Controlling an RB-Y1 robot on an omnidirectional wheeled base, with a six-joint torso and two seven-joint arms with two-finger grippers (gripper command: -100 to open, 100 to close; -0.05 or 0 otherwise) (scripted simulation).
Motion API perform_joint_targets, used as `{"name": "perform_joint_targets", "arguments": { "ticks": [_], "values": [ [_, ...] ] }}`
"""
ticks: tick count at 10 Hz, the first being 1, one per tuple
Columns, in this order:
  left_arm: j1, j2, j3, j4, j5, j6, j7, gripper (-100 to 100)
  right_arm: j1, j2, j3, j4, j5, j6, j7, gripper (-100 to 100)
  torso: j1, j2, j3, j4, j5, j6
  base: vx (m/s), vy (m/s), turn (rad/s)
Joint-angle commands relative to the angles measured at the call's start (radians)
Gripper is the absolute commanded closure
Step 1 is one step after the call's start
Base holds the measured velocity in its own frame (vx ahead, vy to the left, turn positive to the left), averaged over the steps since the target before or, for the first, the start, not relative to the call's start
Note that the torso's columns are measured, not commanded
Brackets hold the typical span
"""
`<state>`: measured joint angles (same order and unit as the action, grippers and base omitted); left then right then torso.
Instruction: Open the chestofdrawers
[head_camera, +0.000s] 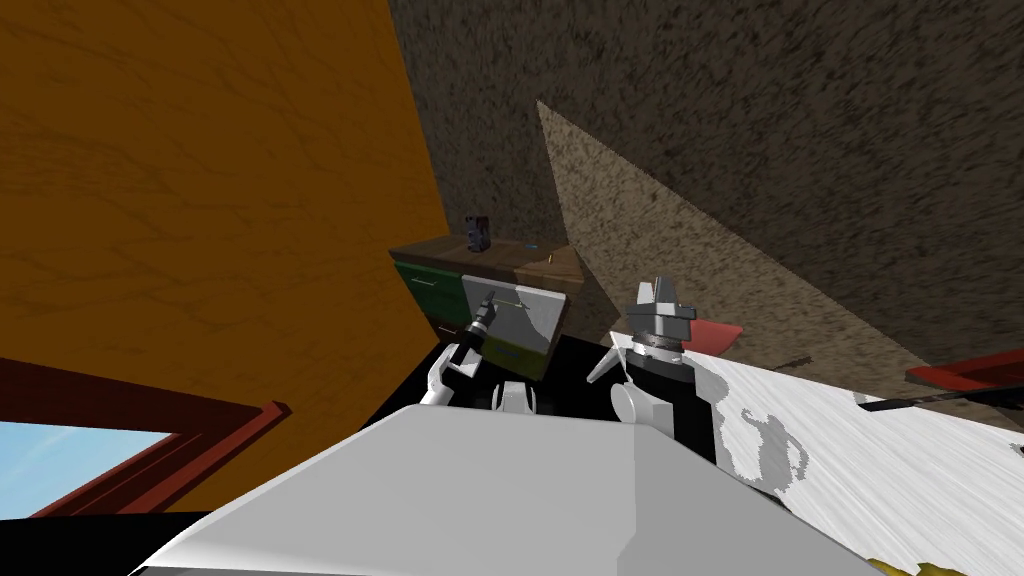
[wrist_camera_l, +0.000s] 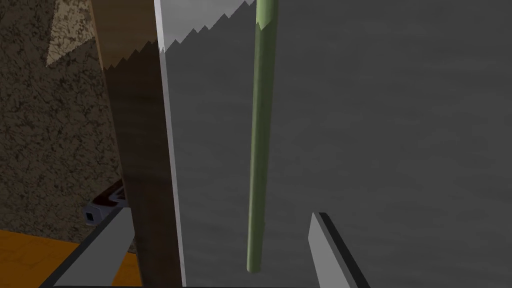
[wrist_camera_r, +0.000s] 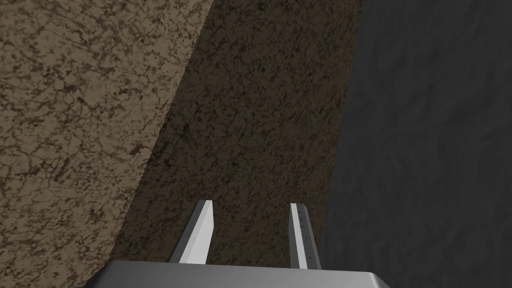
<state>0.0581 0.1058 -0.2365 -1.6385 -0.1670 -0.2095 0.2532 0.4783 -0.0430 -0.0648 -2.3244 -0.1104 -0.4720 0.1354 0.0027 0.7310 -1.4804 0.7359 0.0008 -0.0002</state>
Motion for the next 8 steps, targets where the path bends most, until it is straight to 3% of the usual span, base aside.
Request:
{"name": "perform_joint_targets", "arguments": {
  "ticks": [1, 3, 6, 7, 8],
  "values": [
    [0.005, 0.001, 0.001, 0.022, 0.002, -0.026, -0.003, 100, 0.0, 0.0, 0.0, 0.0, 0.0, 0.0, 0.0, 0, -0.001, 0.005, 0.003, 0.001, 0.0, 0.0, -0.043, 0.015, 0.025],
    [0.011, 0.009, -0.007, -0.013, -0.002, -0.002, 0.005, 100, 0.0, 0.0, 0.0, 0.0, 0.0, 0.0, 0.0, 0, -0.002, 0.011, 0.007, 0.004, -0.001, 0.0, -0.085, 0.028, 0.02],
    [0.021, 0.02, -0.018, -0.059, -0.007, 0.022, 0.015, 100, -0.001, 0.0, 0.0, 0.0, 0.0, 0.0, 0.0, 0, -0.003, 0.011, 0.007, 0.003, -0.001, 0.0, -0.193, 0.032, 0.026],
    [0.015, 0.015, -0.015, -0.045, -0.006, 0.016, 0.012, 100, -0.001, 0.0, 0.0, 0.0, 0.0, 0.0, 0.0, 0, -0.005, 0.007, 0.005, 0.002, -0.001, 0.0, -0.086, -0.002, 0.004],
    [0.012, 0.008, -0.011, -0.019, -0.003, 0.005, 0.008, -100, 0.0, 0.0, 0.0, 0.0, 0.0, 0.0, 0.0, 0, -0.005, 0.0, 0.001, 0.0, -0.001, 0.0, 0.061, -0.035, -0.03]
  ]
}}
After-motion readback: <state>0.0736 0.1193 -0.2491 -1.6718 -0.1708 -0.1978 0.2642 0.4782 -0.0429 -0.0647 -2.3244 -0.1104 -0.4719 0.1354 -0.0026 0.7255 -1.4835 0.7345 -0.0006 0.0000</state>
